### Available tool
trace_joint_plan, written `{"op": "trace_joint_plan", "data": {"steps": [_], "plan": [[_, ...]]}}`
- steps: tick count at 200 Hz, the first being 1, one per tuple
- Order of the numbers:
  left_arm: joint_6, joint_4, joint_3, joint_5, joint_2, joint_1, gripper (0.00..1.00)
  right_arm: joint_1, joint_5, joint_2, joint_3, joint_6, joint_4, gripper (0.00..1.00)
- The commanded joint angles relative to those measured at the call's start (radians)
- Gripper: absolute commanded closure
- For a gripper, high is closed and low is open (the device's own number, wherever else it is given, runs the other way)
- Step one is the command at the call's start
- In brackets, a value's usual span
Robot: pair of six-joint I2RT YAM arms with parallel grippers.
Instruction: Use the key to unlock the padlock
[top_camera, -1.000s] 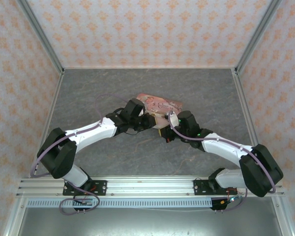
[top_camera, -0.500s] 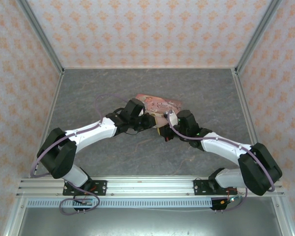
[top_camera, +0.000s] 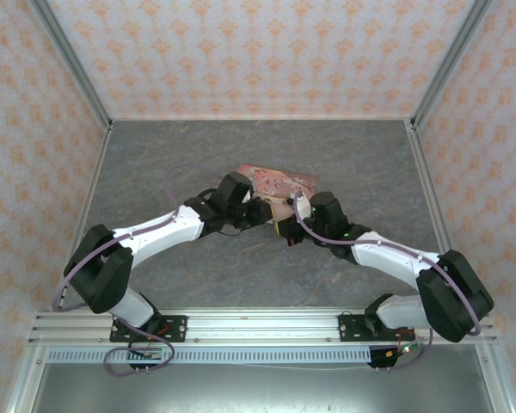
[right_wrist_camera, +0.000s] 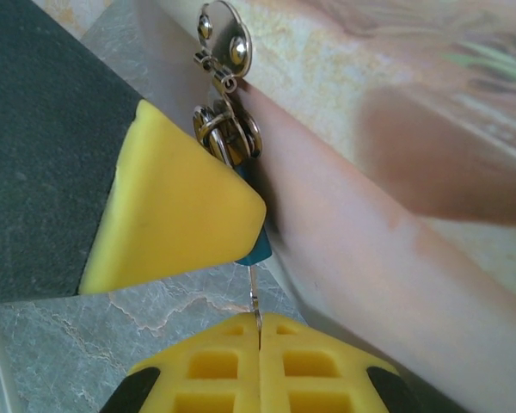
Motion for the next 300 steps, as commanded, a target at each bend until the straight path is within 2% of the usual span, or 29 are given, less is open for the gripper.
{"op": "trace_joint_plan", "data": {"steps": [1,94,159,300], "plan": [[-0.016,0.018,0.029,0.023,-0.047,0.001,0.87,0.005,0.018,-0.026,-0.009,0.010,0.091,1.00],[-0.083,0.107,0.016,0.103,-0.043,0.001,0.87,0.005,0.016,0.004,-0.009,0.026,0.210,1.00],[-0.081,0.104,0.010,0.110,-0.040,0.001,0.87,-0.002,0.015,0.033,0.019,-0.003,0.241,1.00],[-0.031,0.083,0.010,0.109,-0.043,0.002,0.89,-0.105,-0.184,0.085,0.031,0.049,0.278,1.00]]}}
